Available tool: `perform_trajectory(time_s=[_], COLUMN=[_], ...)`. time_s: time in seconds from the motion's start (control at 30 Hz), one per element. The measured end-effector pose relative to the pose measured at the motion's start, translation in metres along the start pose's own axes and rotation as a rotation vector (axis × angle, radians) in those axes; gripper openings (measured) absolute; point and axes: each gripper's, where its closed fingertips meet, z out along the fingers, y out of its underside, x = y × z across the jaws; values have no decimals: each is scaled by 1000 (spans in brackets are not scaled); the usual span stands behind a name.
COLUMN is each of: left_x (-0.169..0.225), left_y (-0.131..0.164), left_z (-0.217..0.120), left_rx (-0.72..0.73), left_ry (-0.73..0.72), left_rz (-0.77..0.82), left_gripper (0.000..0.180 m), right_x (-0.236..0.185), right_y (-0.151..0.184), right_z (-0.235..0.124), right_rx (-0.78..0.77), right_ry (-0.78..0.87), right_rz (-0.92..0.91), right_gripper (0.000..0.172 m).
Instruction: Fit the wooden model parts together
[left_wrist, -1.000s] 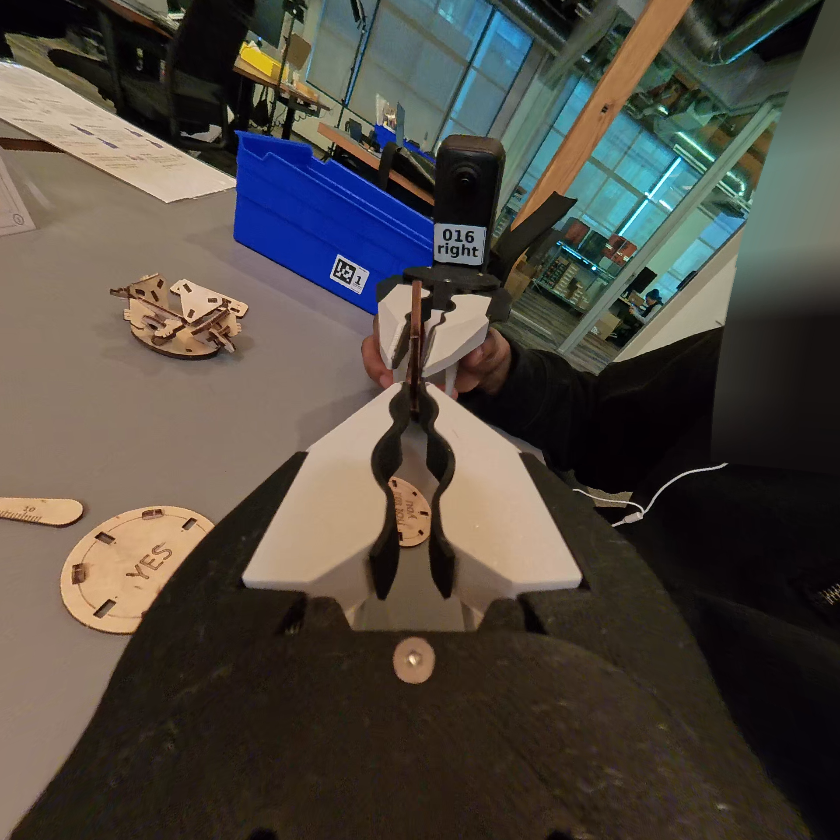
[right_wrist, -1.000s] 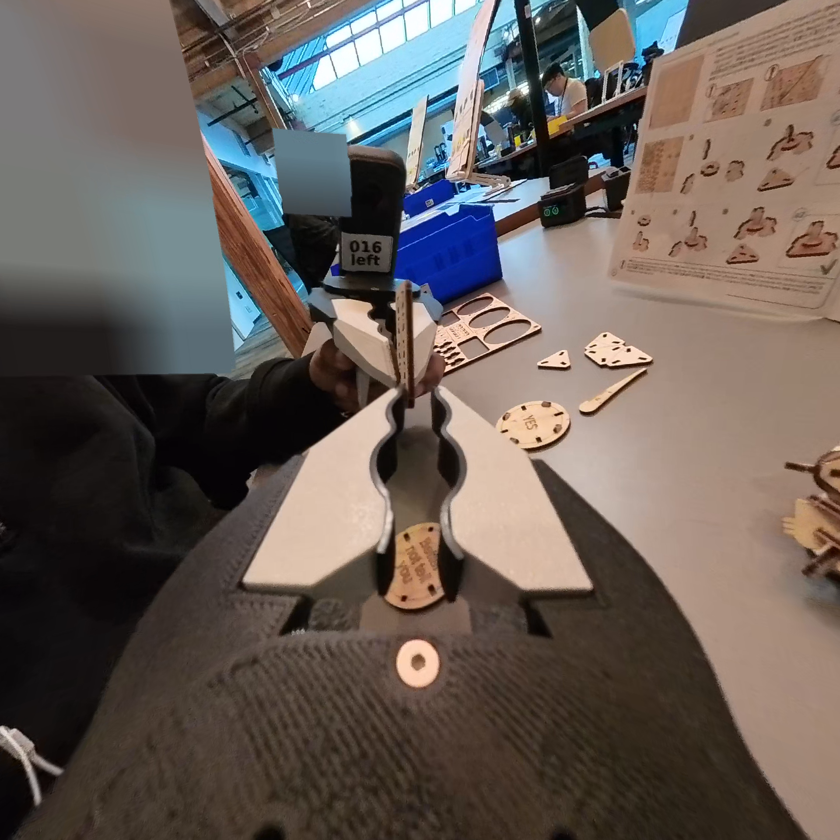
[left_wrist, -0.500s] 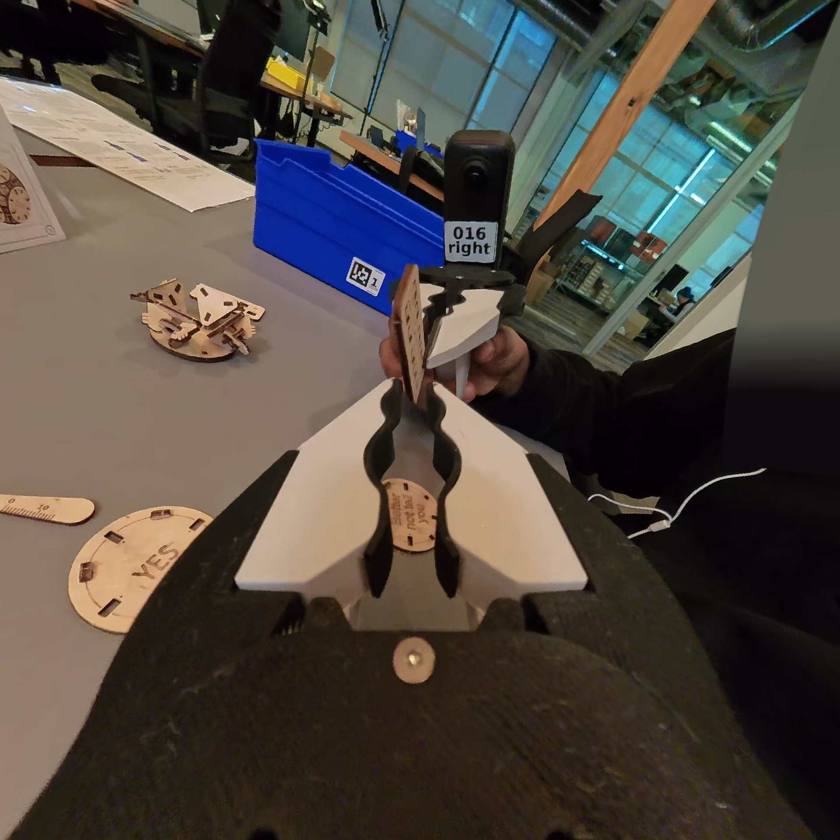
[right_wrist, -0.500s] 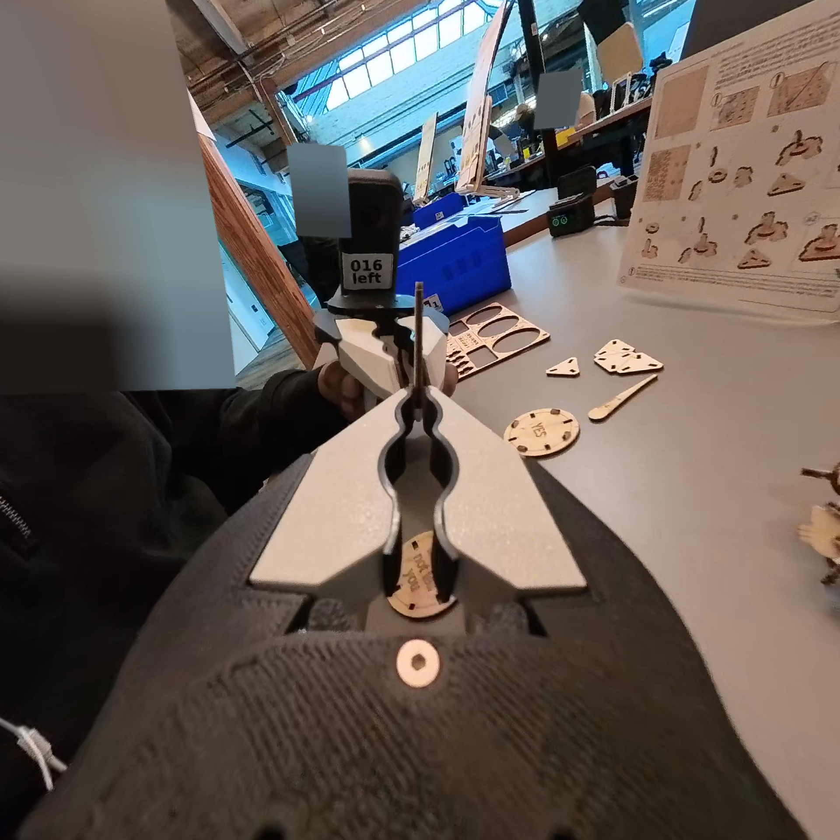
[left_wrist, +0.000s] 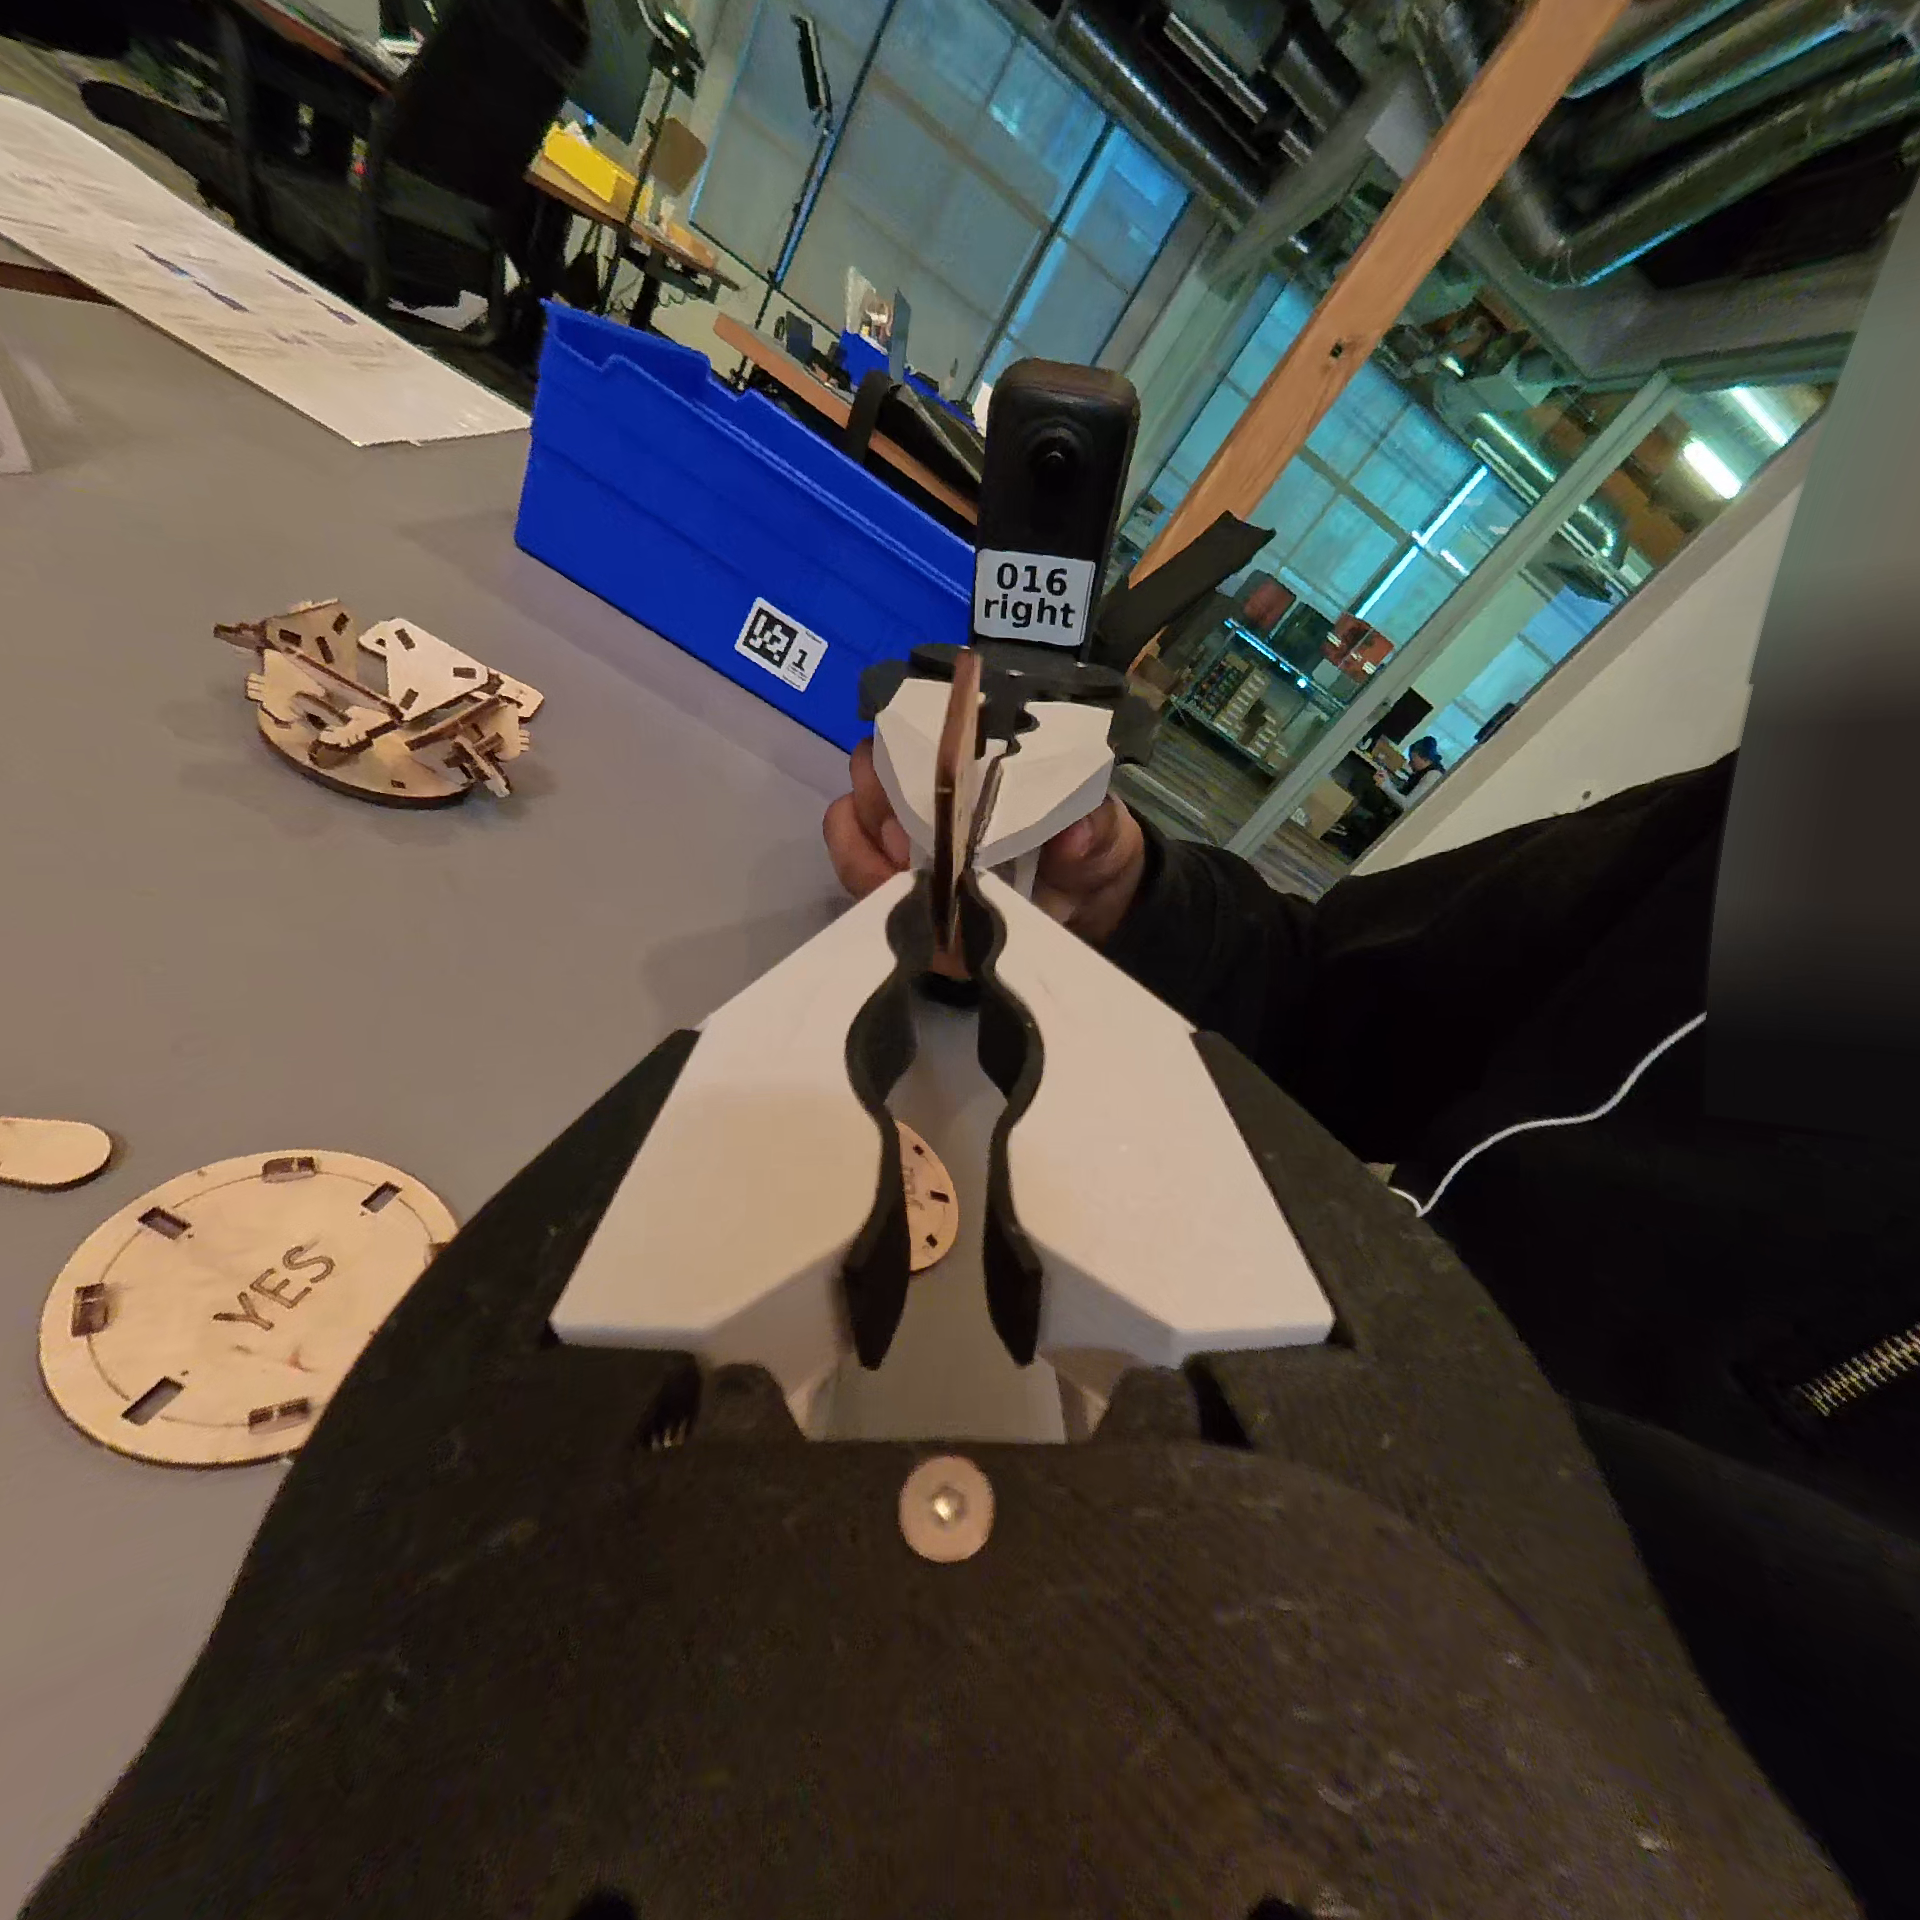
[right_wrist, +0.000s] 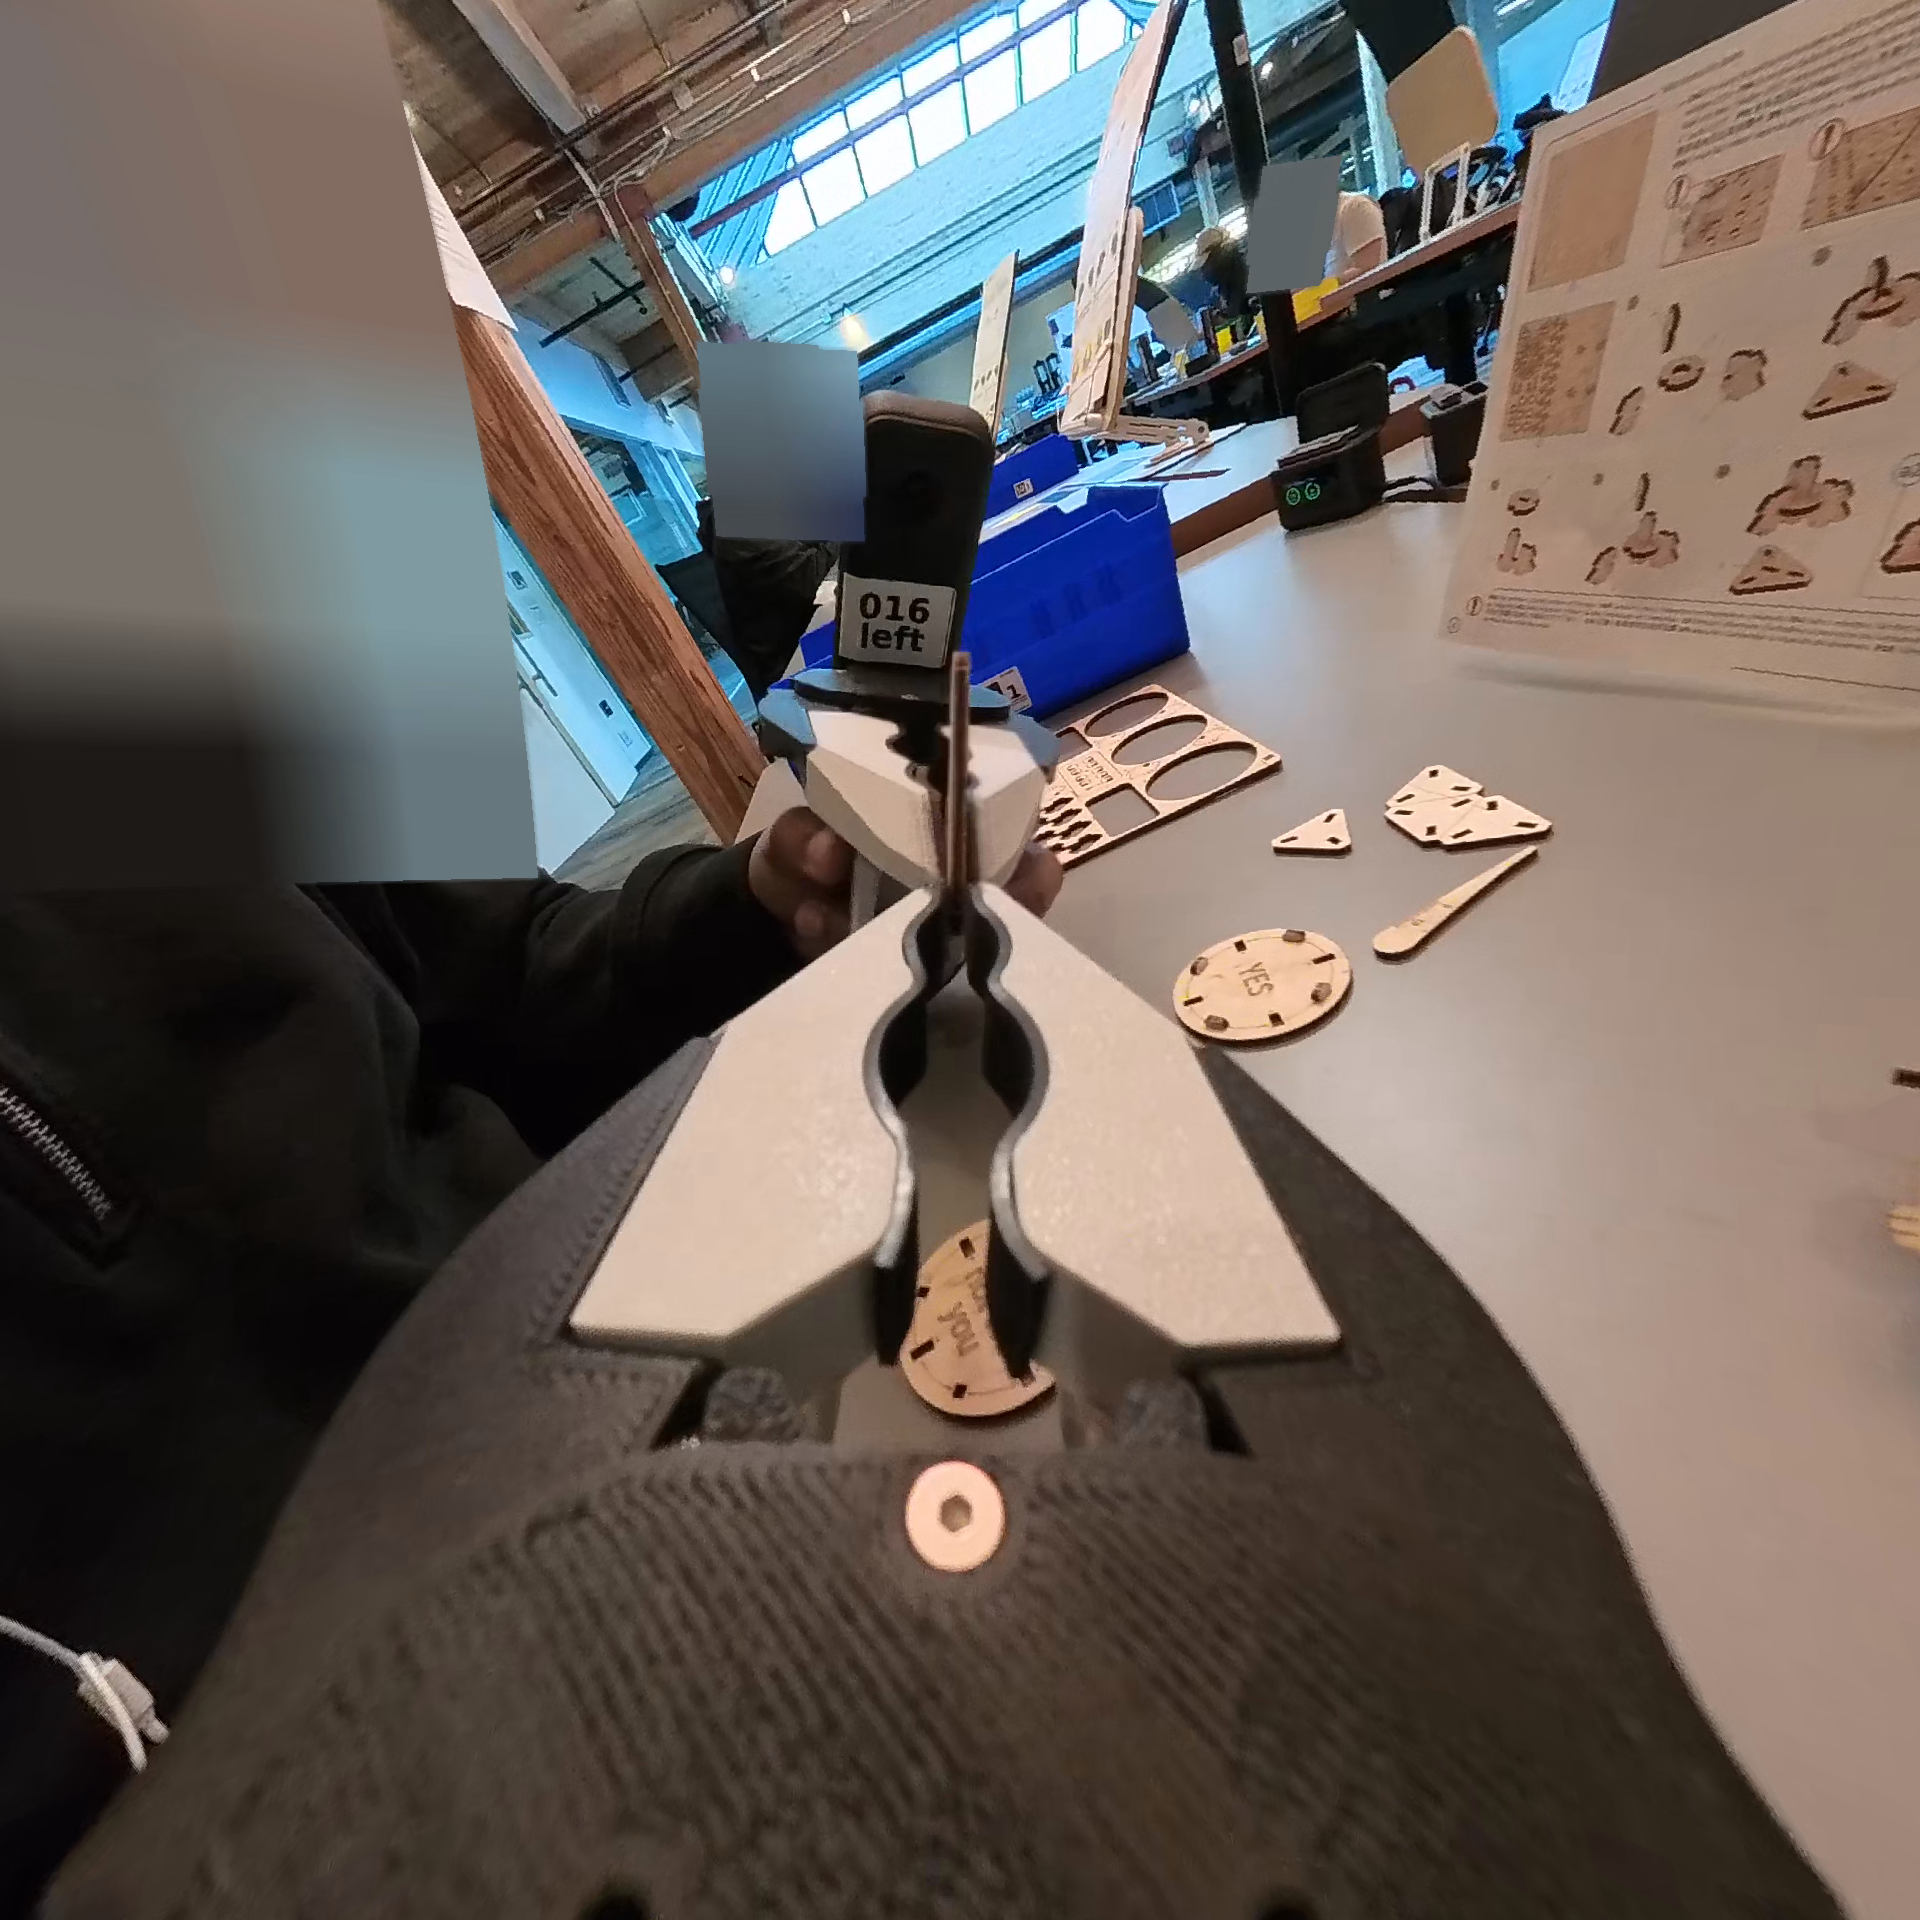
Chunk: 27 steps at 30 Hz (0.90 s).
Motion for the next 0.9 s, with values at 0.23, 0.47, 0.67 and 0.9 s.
perform_trajectory(time_s=[0.23, 0.47, 0.67, 0.9], left_x=[-1, 4, 1, -2], left_y=[1, 5, 8, 12], left_z=[-1, 0, 1, 2], left_rx=[-20, -46, -79, -97], left_ry=[-17, -11, -46, -62], left_rz=[30, 74, 119, 94], left_gripper=[0, 0, 0, 0], right_x=[-1, -2, 0, 2], right_y=[2, 5, 10, 15], right_z=[0, 1, 1, 0], right_rx=[-15, -40, -83, -150], right_ry=[5, 1, 13, 35], right_rz=[-14, -23, -49, -122], right_gripper=[8, 1, 2, 2])
